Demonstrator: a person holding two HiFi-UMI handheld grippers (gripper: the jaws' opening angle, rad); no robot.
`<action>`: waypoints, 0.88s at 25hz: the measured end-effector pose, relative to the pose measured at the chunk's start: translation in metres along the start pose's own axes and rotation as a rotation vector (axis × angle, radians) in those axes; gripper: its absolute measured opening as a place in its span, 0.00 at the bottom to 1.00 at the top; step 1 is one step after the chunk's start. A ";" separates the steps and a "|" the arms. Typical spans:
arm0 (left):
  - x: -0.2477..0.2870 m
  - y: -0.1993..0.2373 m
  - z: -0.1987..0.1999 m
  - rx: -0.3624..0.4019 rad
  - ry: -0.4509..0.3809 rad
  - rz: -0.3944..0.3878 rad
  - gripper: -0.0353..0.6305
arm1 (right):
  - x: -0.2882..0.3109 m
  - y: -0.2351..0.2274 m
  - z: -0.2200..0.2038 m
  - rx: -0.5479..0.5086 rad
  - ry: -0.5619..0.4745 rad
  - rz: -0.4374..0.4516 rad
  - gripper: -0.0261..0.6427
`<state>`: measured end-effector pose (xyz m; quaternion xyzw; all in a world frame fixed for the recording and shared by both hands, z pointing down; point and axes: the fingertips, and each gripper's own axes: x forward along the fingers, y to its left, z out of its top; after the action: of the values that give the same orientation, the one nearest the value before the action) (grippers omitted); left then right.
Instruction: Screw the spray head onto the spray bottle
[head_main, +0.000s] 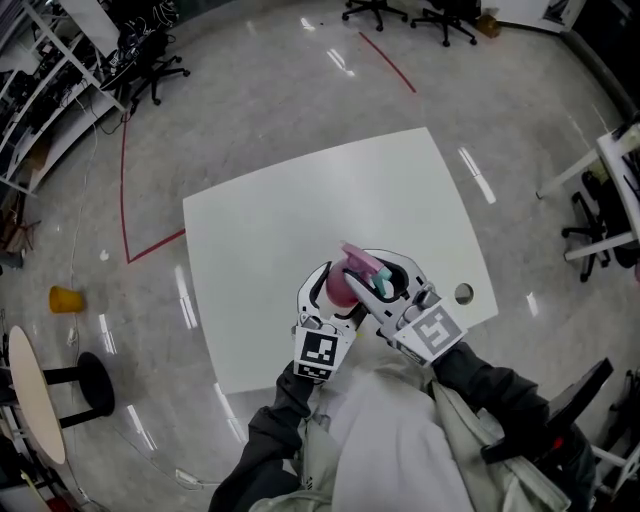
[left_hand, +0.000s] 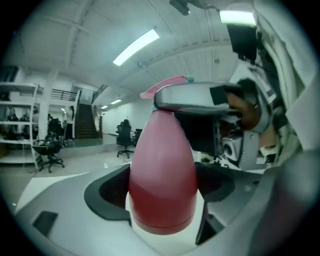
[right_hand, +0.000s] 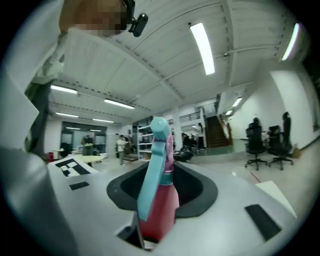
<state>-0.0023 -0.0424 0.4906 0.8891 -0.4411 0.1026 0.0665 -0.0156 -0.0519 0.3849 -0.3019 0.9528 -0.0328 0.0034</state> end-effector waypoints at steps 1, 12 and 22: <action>0.002 0.002 -0.002 0.006 0.013 0.035 0.68 | 0.000 -0.003 -0.003 0.009 0.009 -0.069 0.22; -0.018 -0.011 0.019 -0.071 -0.084 -0.289 0.68 | -0.050 0.023 0.021 0.276 -0.045 0.554 0.43; -0.028 -0.050 0.027 -0.095 -0.067 -0.538 0.68 | -0.027 0.021 0.017 0.195 0.000 0.640 0.43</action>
<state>0.0246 0.0039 0.4559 0.9730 -0.1955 0.0308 0.1183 -0.0050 -0.0204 0.3665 0.0143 0.9916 -0.1210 0.0426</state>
